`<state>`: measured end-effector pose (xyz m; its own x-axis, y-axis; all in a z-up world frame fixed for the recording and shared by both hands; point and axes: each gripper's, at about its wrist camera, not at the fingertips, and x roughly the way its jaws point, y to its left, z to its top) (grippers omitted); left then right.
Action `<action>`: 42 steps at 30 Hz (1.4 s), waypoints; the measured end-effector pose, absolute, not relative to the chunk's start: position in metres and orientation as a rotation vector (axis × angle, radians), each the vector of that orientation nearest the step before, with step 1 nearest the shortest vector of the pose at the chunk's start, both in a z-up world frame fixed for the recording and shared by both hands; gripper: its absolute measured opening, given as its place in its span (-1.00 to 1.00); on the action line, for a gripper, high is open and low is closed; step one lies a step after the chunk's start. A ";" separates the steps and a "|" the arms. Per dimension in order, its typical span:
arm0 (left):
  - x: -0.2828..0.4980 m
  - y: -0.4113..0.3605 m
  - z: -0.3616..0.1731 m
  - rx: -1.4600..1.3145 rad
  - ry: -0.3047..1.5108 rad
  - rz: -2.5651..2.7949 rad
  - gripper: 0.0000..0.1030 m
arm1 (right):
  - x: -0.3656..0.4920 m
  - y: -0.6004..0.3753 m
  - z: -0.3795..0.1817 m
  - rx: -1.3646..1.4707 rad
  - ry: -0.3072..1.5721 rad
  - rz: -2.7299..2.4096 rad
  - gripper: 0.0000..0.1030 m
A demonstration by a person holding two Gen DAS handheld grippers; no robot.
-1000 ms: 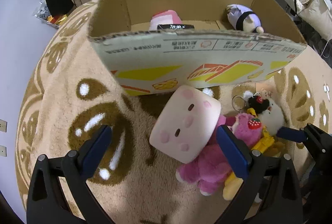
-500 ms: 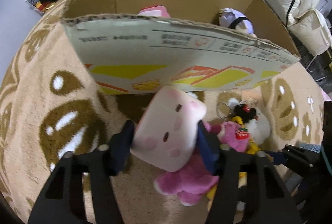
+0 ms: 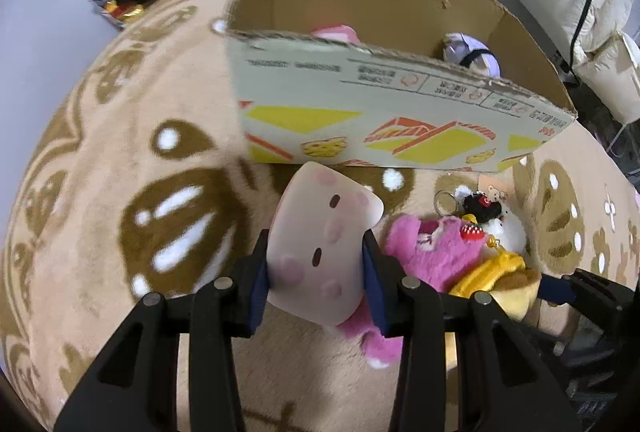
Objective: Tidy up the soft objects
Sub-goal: 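Lift the marshmallow plush with the left gripper while the right gripper grasps the yellow dog plush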
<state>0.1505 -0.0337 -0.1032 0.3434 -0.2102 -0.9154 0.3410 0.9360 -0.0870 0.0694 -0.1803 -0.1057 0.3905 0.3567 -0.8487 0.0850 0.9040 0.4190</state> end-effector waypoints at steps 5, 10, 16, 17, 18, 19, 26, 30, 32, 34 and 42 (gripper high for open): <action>0.136 -0.027 -0.084 0.128 1.108 -0.315 -0.23 | 0.063 -0.188 -0.096 0.416 1.140 0.157 0.15; 0.125 -0.021 -0.062 0.136 1.032 -0.244 -0.23 | 0.060 -0.185 -0.093 0.387 1.130 0.150 0.07; 0.116 -0.014 -0.039 0.115 0.944 -0.217 -0.23 | 0.053 -0.188 -0.059 0.350 0.961 0.091 0.07; 0.115 -0.014 -0.036 0.112 0.937 -0.222 -0.23 | 0.051 -0.190 -0.052 0.345 0.930 0.082 0.07; 0.113 -0.015 -0.033 0.112 0.928 -0.222 -0.23 | 0.048 -0.192 -0.047 0.343 0.911 0.076 0.07; 0.111 -0.015 -0.031 0.111 0.918 -0.222 -0.23 | 0.046 -0.194 -0.041 0.341 0.883 0.068 0.07; 0.092 -0.013 -0.006 0.092 0.804 -0.216 -0.23 | 0.041 -0.198 -0.014 0.326 0.737 0.029 0.08; 0.082 -0.011 0.014 0.073 0.698 -0.207 -0.23 | 0.040 -0.201 -0.001 0.319 0.656 -0.001 0.08; 0.078 -0.009 0.022 0.059 0.649 -0.205 -0.23 | 0.039 -0.205 0.007 0.313 0.625 -0.014 0.08; 0.076 -0.007 0.029 0.049 0.604 -0.204 -0.23 | 0.039 -0.207 0.014 0.304 0.597 -0.029 0.08; 0.081 -0.004 0.042 0.030 0.526 -0.204 -0.23 | 0.055 -0.213 0.023 0.265 0.547 -0.072 0.08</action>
<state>0.0807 -0.0038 0.0418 0.8451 -0.1855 -0.5014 0.2008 0.9793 -0.0240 0.0547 -0.2130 0.0232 0.8524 0.0023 -0.5229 0.1383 0.9634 0.2297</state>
